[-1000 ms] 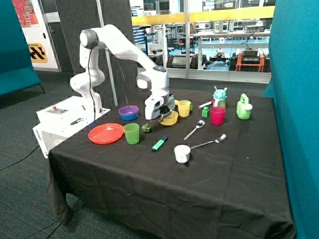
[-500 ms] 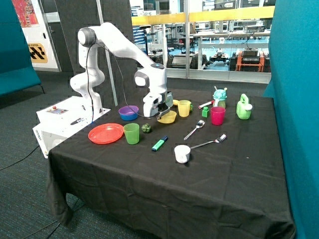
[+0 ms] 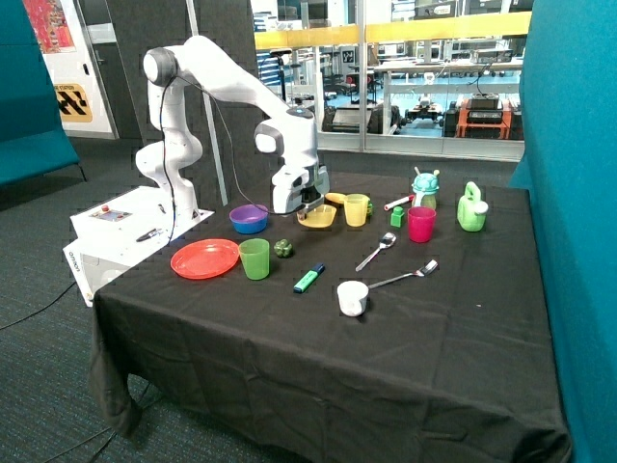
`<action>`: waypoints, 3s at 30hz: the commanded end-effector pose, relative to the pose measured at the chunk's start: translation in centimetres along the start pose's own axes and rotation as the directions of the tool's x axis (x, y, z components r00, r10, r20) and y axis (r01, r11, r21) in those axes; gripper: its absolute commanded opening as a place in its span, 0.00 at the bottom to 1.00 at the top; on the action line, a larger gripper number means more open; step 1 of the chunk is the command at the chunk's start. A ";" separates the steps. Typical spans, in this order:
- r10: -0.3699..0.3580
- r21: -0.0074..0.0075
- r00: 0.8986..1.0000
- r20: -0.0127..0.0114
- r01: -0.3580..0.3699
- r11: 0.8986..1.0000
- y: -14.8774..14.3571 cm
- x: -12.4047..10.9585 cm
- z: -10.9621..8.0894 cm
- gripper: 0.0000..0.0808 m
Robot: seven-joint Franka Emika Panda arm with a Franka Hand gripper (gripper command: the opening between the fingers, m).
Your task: Stack the bowls
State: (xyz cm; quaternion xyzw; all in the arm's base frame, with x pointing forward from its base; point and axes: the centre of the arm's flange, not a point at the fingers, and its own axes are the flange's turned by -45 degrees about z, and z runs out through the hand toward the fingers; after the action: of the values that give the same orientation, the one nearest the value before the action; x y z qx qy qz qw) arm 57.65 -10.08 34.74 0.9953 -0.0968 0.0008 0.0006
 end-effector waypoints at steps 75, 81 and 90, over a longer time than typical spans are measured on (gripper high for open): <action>-0.299 0.002 0.954 0.001 0.299 0.954 4.3 -15.2 -4.3 0.00; -0.306 0.002 0.952 0.001 0.306 0.952 4.5 -15.9 -4.3 0.00; -0.308 0.002 0.951 0.001 0.308 0.951 5.4 -17.7 -3.3 0.00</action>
State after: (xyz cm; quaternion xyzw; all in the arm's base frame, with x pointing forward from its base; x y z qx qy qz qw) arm 41.06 -11.53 38.74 0.9984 0.0560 -0.0002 0.0006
